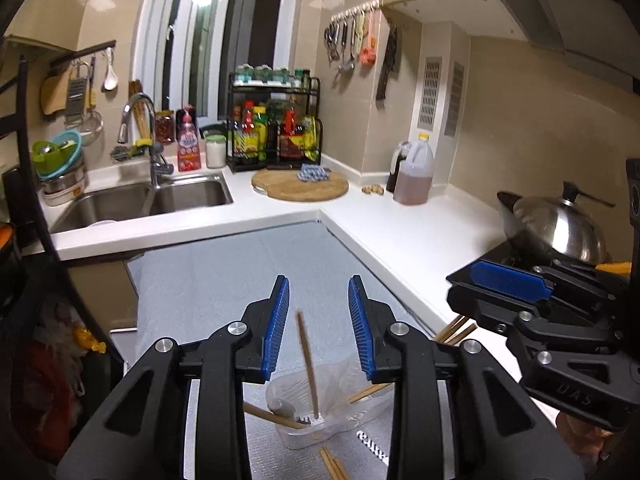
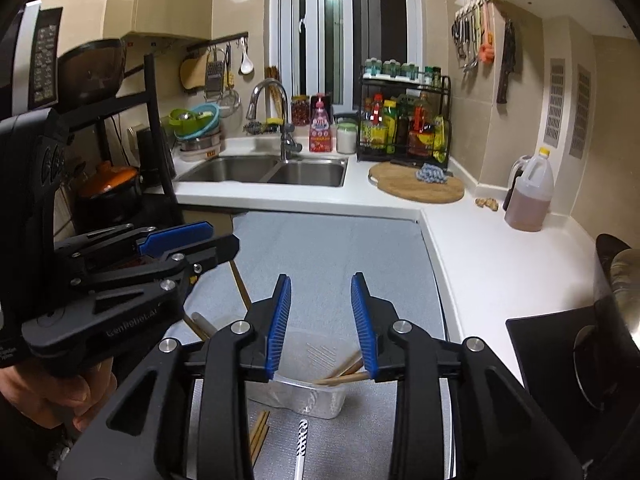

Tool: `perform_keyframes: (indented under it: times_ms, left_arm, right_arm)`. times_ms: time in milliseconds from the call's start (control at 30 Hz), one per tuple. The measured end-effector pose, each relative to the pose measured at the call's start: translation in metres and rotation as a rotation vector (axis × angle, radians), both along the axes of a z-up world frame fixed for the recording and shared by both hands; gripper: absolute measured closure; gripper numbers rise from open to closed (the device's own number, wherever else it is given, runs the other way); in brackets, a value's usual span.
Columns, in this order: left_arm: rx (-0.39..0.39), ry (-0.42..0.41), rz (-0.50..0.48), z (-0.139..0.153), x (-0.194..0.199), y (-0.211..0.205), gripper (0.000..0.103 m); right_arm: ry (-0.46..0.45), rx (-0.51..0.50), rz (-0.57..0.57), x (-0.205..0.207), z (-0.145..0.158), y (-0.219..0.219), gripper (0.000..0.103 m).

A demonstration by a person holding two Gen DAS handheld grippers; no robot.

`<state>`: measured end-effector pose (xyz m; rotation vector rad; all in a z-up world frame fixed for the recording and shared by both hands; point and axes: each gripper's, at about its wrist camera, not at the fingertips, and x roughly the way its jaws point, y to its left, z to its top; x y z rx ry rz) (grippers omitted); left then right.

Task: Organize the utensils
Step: 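Open both tools to drop the chopsticks into the container, then lower the right tool onto the white spoon bowl while the left tool approaches chopsticks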

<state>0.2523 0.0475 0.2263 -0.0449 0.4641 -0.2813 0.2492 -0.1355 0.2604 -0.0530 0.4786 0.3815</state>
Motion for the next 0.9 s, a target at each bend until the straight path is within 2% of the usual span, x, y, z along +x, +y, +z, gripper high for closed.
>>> perform_keyframes:
  times_ms: [200, 367, 500, 600, 667, 767, 900]
  left_arm:
    - [-0.036, -0.1, 0.084, 0.023, -0.058, 0.001, 0.073]
    - [-0.024, -0.158, 0.176, 0.017, -0.121, -0.006, 0.073]
    - [-0.006, -0.124, 0.232, -0.013, -0.158, -0.015, 0.076]
    - [0.019, -0.106, 0.245, -0.039, -0.178, -0.018, 0.083]
    - [0.034, -0.081, 0.246, -0.062, -0.187, -0.019, 0.09]
    - [0.047, -0.04, 0.244, -0.095, -0.197, -0.019, 0.09]
    - [0.015, 0.016, 0.23, -0.14, -0.208, -0.022, 0.09]
  right_arm:
    - [-0.141, 0.045, 0.003, -0.066, 0.019, -0.027, 0.071]
    - [-0.171, 0.144, -0.013, -0.11, -0.001, -0.052, 0.071]
    - [-0.13, 0.221, -0.051, -0.127, -0.034, -0.069, 0.071]
    - [-0.082, 0.25, -0.074, -0.134, -0.062, -0.074, 0.072]
    - [-0.051, 0.257, -0.085, -0.139, -0.083, -0.075, 0.079]
    - [-0.002, 0.269, -0.09, -0.144, -0.111, -0.074, 0.091]
    - [0.06, 0.253, -0.08, -0.15, -0.145, -0.069, 0.094]
